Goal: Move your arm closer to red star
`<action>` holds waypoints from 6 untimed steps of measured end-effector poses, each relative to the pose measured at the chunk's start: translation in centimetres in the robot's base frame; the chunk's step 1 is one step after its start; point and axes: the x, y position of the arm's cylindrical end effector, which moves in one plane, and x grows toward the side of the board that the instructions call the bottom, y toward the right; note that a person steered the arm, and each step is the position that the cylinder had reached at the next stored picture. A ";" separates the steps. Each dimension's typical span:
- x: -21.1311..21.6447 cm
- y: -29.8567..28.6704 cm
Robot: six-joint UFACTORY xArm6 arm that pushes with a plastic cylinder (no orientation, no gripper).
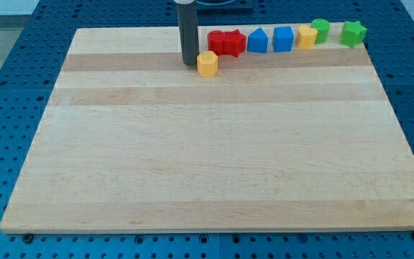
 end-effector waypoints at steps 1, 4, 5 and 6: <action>-2.1 0.0; -10.5 7.7; -10.2 7.9; -9.9 8.8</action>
